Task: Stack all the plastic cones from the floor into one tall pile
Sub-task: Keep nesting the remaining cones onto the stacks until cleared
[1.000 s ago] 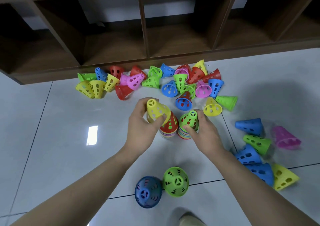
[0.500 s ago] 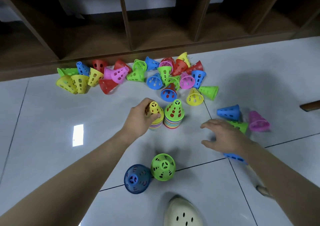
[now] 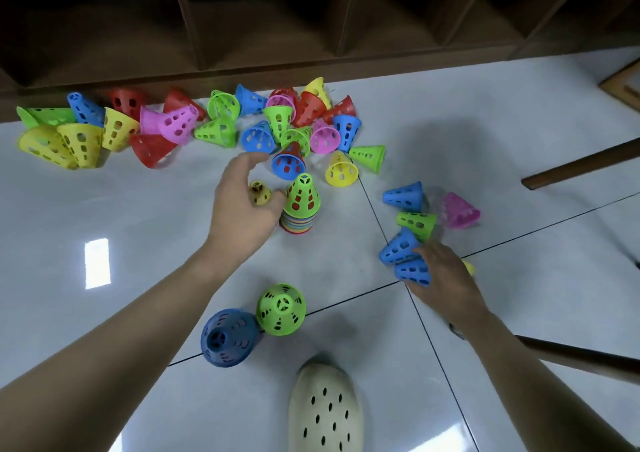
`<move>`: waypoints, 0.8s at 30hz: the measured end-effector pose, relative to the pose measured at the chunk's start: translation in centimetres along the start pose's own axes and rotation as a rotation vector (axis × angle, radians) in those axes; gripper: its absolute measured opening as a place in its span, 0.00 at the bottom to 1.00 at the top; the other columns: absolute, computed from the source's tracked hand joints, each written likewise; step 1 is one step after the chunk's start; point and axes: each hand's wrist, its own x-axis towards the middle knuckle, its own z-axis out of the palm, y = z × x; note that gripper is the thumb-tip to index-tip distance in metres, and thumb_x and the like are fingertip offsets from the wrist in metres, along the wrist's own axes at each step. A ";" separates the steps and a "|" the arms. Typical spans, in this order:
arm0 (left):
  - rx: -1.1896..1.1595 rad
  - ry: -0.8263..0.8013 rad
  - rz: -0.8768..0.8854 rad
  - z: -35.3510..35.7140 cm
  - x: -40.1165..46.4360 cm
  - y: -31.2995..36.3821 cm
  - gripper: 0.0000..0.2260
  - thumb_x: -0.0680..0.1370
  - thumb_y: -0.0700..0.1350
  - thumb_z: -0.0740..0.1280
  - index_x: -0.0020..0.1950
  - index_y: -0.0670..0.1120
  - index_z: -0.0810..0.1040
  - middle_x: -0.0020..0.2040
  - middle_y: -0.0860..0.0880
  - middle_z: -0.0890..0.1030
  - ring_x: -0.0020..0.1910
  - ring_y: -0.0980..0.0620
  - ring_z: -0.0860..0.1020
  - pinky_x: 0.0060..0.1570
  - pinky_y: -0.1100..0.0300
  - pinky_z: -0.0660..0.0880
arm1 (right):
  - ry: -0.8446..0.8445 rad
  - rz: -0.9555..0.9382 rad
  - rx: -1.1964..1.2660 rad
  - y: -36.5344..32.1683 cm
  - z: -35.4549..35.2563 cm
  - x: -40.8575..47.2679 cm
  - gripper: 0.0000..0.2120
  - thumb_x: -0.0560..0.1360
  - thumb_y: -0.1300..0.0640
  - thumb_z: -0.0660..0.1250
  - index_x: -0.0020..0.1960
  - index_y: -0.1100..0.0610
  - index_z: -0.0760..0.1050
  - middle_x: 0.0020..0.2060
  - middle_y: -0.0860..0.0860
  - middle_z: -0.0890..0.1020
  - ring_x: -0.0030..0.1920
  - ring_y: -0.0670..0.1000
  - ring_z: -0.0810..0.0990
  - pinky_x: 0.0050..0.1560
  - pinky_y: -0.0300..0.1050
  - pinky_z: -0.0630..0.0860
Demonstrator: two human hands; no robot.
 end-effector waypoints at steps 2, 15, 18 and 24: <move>-0.011 0.083 0.176 0.3 -0.7 2.1 0.19 0.72 0.38 0.69 0.63 0.44 0.76 0.59 0.51 0.77 0.55 0.67 0.73 0.56 0.75 0.66 | -0.073 0.019 -0.028 0.1 0.5 -0.2 0.25 0.66 0.55 0.80 0.60 0.60 0.76 0.53 0.56 0.78 0.51 0.59 0.78 0.51 0.54 0.79; 0.222 -0.666 0.030 12.9 -3.6 4.6 0.11 0.77 0.43 0.67 0.59 0.45 0.77 0.57 0.47 0.79 0.58 0.48 0.77 0.59 0.56 0.73 | -0.104 0.045 0.232 0.1 0.8 -0.5 0.20 0.68 0.59 0.77 0.58 0.54 0.77 0.54 0.49 0.77 0.56 0.51 0.76 0.56 0.50 0.76; 0.300 -0.722 -0.015 14.0 -3.6 3.1 0.16 0.78 0.41 0.65 0.66 0.46 0.73 0.62 0.45 0.75 0.62 0.46 0.75 0.61 0.56 0.71 | -0.065 0.028 0.260 -0.4 0.3 -0.8 0.22 0.70 0.58 0.76 0.63 0.54 0.76 0.56 0.47 0.77 0.57 0.49 0.75 0.58 0.46 0.74; 0.213 -0.681 -0.153 13.1 -2.2 2.0 0.24 0.80 0.50 0.67 0.75 0.48 0.66 0.66 0.46 0.74 0.64 0.47 0.75 0.61 0.58 0.70 | 0.055 -0.087 0.301 -3.1 -0.7 -1.1 0.21 0.71 0.56 0.75 0.62 0.52 0.76 0.56 0.45 0.76 0.58 0.46 0.73 0.58 0.35 0.69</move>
